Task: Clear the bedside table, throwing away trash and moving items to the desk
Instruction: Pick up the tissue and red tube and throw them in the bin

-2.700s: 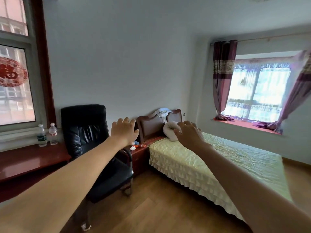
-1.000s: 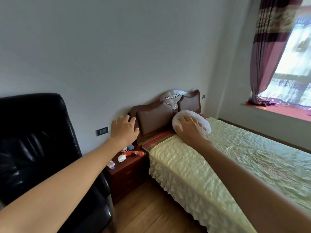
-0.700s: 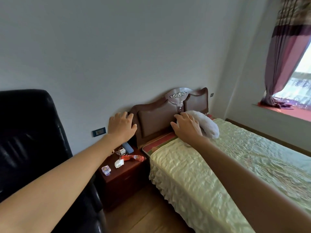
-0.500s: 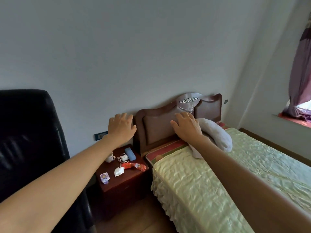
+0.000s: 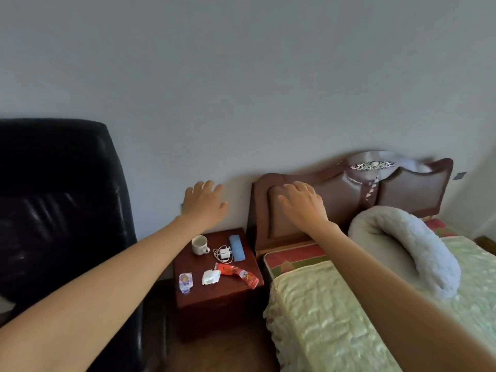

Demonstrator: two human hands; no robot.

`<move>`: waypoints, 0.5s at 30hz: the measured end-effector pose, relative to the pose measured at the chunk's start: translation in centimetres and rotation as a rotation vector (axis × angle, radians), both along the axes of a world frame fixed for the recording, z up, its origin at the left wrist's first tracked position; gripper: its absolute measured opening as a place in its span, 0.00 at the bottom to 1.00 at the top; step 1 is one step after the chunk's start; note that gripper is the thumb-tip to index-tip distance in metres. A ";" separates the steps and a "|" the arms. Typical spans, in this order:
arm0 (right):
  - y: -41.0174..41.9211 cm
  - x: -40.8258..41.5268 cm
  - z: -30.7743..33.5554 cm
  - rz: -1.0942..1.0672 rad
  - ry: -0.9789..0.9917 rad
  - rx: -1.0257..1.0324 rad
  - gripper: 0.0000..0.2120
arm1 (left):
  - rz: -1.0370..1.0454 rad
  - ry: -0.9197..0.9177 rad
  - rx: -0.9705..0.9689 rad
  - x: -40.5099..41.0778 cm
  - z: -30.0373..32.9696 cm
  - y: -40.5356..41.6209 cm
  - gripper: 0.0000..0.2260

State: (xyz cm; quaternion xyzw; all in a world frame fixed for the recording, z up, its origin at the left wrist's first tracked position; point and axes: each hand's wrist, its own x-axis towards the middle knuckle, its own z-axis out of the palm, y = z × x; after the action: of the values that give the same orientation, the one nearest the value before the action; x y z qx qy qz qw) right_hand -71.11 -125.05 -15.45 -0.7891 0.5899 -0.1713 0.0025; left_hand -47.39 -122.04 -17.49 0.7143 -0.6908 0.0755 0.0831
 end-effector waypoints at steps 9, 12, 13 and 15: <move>-11.8 7.2 -4.3 0.132 0.022 0.002 0.19 | 0.117 0.051 0.027 6.4 -5.4 -8.5 0.23; -15.0 9.6 -6.6 0.167 0.006 -0.001 0.17 | 0.153 0.058 0.063 8.5 -7.4 -10.5 0.23; -15.9 10.3 -7.5 0.183 0.002 -0.004 0.17 | 0.165 0.058 0.075 9.1 -8.2 -11.0 0.23; -17.2 11.5 -9.3 0.213 -0.001 0.008 0.17 | 0.185 0.064 0.107 10.0 -9.7 -11.8 0.23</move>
State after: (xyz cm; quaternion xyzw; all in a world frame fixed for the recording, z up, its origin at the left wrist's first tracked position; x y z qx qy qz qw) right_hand -59.64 -142.28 -24.75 -0.8472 0.5033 -0.1681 0.0245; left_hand -37.37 -133.83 -27.22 0.7805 -0.6218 0.0229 0.0598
